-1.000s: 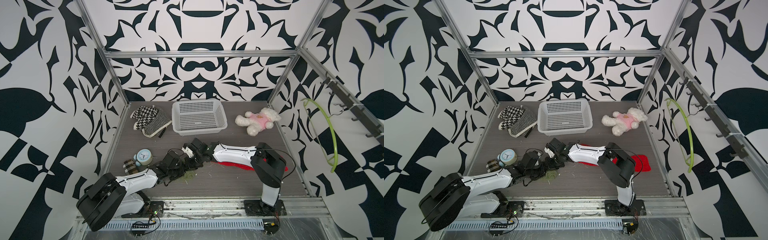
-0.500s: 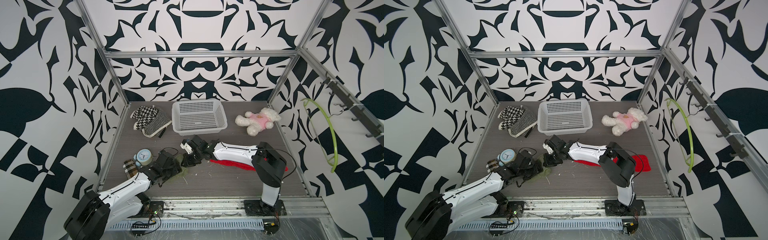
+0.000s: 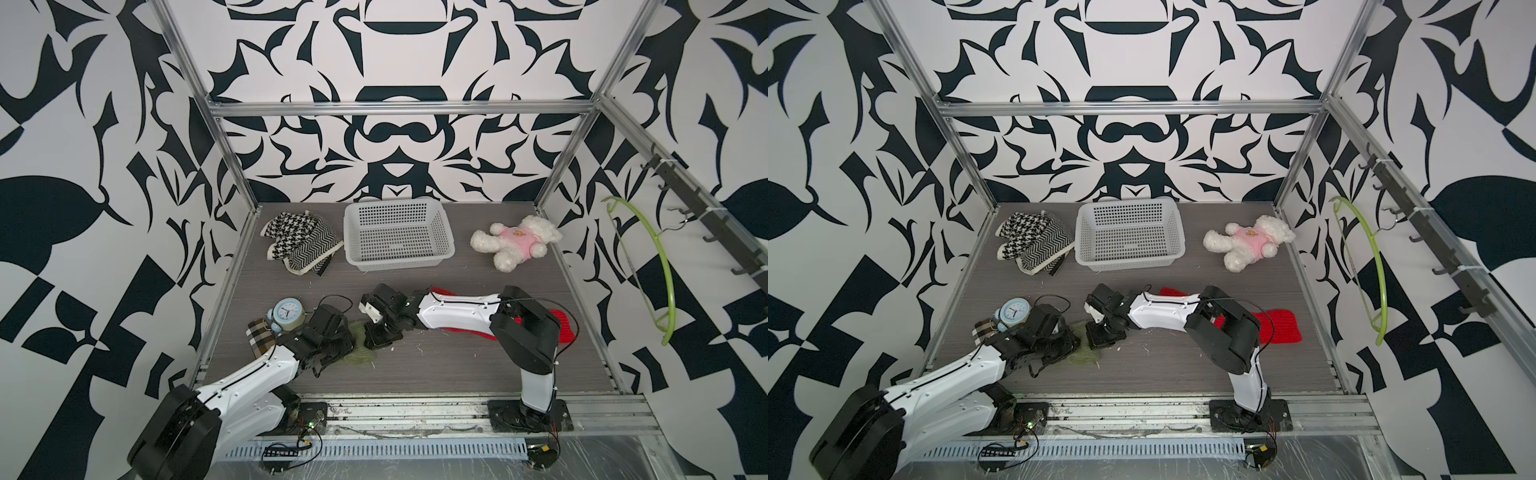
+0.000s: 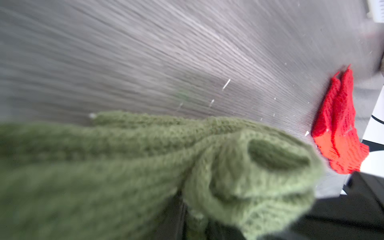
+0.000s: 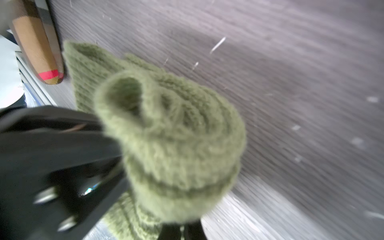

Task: Roll up the scarf and place it into the basket
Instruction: Roll the scarf at the center of the board.

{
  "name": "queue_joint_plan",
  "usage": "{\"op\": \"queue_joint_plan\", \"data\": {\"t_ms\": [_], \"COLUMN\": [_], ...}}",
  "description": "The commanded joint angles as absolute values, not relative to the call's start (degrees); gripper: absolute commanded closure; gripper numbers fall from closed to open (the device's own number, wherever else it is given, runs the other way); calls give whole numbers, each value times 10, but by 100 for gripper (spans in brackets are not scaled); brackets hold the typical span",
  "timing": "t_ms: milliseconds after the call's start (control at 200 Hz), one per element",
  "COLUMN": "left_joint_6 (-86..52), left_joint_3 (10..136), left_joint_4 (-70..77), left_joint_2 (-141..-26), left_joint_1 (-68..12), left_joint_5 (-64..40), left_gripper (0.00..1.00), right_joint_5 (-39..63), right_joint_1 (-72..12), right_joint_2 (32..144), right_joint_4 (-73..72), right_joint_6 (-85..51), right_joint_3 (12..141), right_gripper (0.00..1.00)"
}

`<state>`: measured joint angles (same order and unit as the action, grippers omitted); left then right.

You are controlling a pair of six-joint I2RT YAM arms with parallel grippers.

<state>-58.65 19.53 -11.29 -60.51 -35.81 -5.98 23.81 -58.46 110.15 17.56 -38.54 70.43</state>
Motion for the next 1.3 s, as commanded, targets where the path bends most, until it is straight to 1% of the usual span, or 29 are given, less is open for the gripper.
{"op": "queue_joint_plan", "data": {"t_ms": [0, 35, 85, 225, 265, 320, 390, 520, 670, 750, 780, 795, 830, 945, 995, 1105, 1294], "left_joint_6": [-584, -587, -590, -589, -588, -589, -590, -591, -589, -588, -587, -586, -586, -587, -587, -591, -587], "left_joint_3": [189, 185, 183, 179, 176, 170, 163, 150, 141, 135, 133, 133, 132, 129, 128, 124, 122], "left_joint_4": [-72, -58, -47, -42, -41, -39, -35, -24, -19, -18, -20, -20, -23, -22, -17, -10, -14], "left_joint_2": [-654, -662, -672, -693, -696, -701, -707, -718, -726, -726, -726, -726, -726, -726, -748, -754, -748], "left_joint_1": [-358, -358, -358, -358, -358, -358, -357, -356, -353, -350, -347, -347, -344, -341, -341, -340, -339], "left_joint_5": [-100, -103, -103, -98, -95, -91, -89, -87, -86, -85, -85, -85, -85, -83, -85, -90, -88], "left_gripper": [81, 88, 100, 100, 100, 100, 100, 100, 100, 100, 100, 100, 100, 100, 100, 100, 100], "right_joint_5": [231, 231, 231, 205, 199, 192, 170, 140, 116, 104, 103, 104, 104, 121, 136, 188, 253], "right_joint_1": [-587, -587, -587, -576, -565, -548, -531, -514, -513, -513, -512, -513, -513, -514, -517, -522, -524], "right_joint_2": [1075, 1074, 1071, 1055, 1047, 1031, 1017, 1010, 1017, 1019, 1017, 1015, 1016, 1040, 1056, 1075, 1071], "right_joint_4": [187, 185, 183, 209, 216, 223, 244, 275, 282, 282, 278, 276, 273, 255, 233, 151, 2], "right_joint_6": [-371, -371, -372, -358, -355, -351, -341, -331, -336, -341, -341, -342, -342, -346, -351, -377, -438], "right_joint_3": [701, 701, 699, 692, 682, 664, 650, 636, 625, 620, 615, 613, 611, 616, 619, 606, 553], "right_gripper": [100, 100, 100, 100, 95, 85, 76, 67, 57, 55, 52, 47, 43, 42, 41, 42, 42]}}
